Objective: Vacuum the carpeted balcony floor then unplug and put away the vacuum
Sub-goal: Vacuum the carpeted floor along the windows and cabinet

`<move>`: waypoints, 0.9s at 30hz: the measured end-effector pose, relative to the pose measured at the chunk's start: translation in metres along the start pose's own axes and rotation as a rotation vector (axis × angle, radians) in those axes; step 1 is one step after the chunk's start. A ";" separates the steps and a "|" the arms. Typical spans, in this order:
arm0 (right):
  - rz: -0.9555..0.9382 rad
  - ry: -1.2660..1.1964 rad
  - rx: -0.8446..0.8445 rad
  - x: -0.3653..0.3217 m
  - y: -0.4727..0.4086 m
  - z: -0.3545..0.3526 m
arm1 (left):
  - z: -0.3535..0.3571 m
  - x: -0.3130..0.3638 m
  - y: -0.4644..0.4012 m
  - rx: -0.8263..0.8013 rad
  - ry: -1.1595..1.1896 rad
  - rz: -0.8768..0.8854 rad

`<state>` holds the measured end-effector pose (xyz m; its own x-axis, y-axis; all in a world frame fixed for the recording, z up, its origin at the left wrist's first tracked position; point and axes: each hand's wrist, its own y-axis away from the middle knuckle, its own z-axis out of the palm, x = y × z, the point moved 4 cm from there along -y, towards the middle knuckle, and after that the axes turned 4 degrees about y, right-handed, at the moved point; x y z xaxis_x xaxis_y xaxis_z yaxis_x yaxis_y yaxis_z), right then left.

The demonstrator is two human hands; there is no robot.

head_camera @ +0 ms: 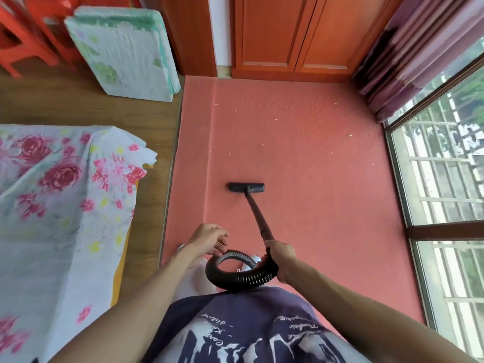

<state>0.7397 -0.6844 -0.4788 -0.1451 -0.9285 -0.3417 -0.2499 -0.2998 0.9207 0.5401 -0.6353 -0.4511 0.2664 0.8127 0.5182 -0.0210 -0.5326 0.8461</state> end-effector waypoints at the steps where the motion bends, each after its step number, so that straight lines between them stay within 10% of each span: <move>1: -0.017 0.019 -0.003 -0.005 -0.006 0.003 | -0.004 -0.004 0.000 0.018 0.013 -0.001; 27: -0.261 0.382 0.064 -0.024 0.013 0.072 | -0.039 -0.043 0.009 0.145 0.220 0.007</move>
<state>0.6705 -0.6502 -0.4720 0.2905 -0.8414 -0.4556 -0.2910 -0.5313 0.7957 0.4913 -0.6661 -0.4610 0.0502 0.8325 0.5518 0.1207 -0.5535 0.8241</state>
